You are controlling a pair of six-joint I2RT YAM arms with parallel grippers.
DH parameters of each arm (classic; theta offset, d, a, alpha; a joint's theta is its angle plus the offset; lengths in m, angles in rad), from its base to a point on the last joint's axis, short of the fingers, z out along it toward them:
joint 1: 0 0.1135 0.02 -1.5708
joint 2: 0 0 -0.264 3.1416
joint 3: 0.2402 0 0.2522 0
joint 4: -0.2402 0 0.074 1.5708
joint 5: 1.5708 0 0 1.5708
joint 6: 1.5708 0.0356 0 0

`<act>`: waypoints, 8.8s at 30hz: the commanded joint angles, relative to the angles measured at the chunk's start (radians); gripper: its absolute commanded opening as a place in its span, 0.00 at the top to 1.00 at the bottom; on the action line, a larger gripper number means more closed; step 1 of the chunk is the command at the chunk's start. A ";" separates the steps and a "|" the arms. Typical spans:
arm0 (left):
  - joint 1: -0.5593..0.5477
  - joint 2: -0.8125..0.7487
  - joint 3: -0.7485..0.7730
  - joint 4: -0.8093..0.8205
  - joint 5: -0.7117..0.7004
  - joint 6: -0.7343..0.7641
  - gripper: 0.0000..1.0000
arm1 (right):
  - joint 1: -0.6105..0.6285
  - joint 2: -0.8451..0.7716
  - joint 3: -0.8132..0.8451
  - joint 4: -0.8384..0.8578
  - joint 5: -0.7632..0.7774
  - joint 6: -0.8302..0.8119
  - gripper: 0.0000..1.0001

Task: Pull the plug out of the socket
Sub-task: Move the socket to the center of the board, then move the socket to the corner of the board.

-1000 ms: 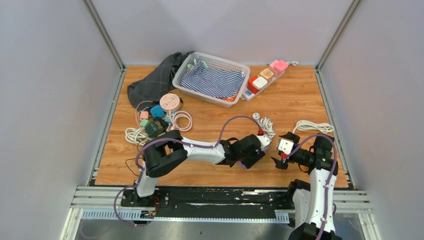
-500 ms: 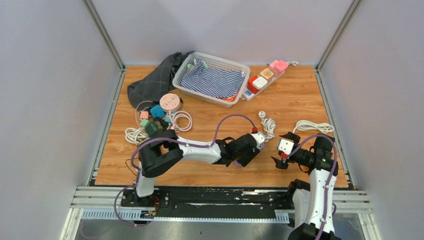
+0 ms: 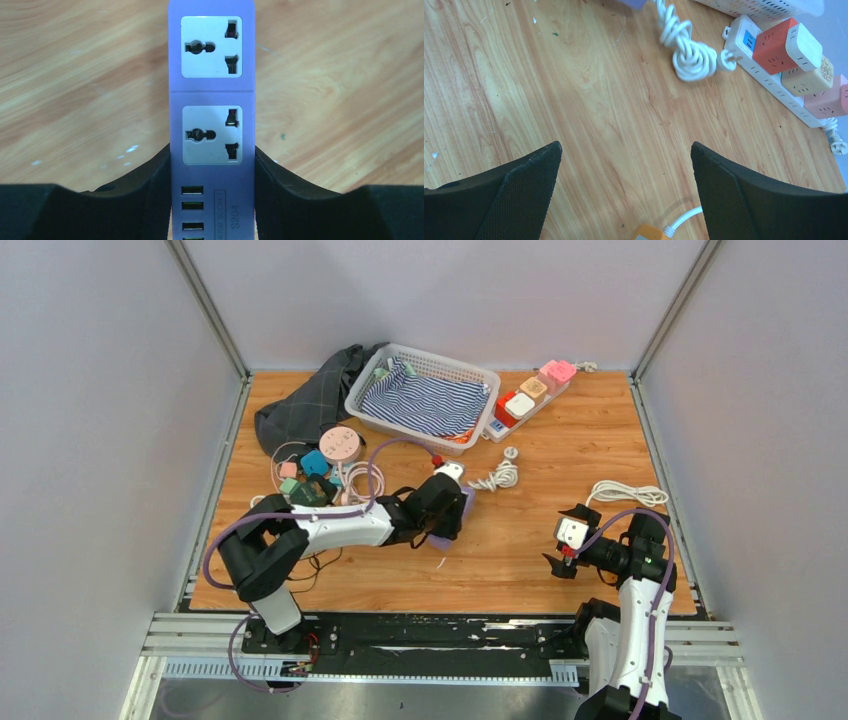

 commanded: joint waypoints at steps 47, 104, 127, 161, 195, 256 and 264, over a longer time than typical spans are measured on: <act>0.476 0.089 0.307 -0.453 0.191 -0.201 0.07 | -0.044 -0.001 -0.007 -0.089 -0.064 -0.088 0.00; 0.475 -0.762 -0.114 0.032 0.558 0.108 0.00 | -0.069 0.013 0.149 -0.087 -0.090 0.052 0.00; 0.240 0.023 0.425 0.032 0.308 0.452 0.01 | 0.050 0.593 0.512 0.576 0.062 1.331 0.00; 0.361 0.748 1.309 0.013 0.598 0.045 0.03 | 0.084 0.681 0.449 0.576 0.057 1.306 0.00; 0.361 0.263 0.706 0.027 0.446 0.373 0.00 | 0.261 1.520 0.814 1.526 0.243 2.481 0.32; 0.337 0.167 0.554 0.033 0.570 0.408 0.00 | 0.182 1.256 0.403 1.386 -0.038 2.375 0.94; 0.275 0.101 0.471 0.032 0.559 0.462 0.00 | 0.182 1.127 0.331 1.001 -0.083 2.076 0.92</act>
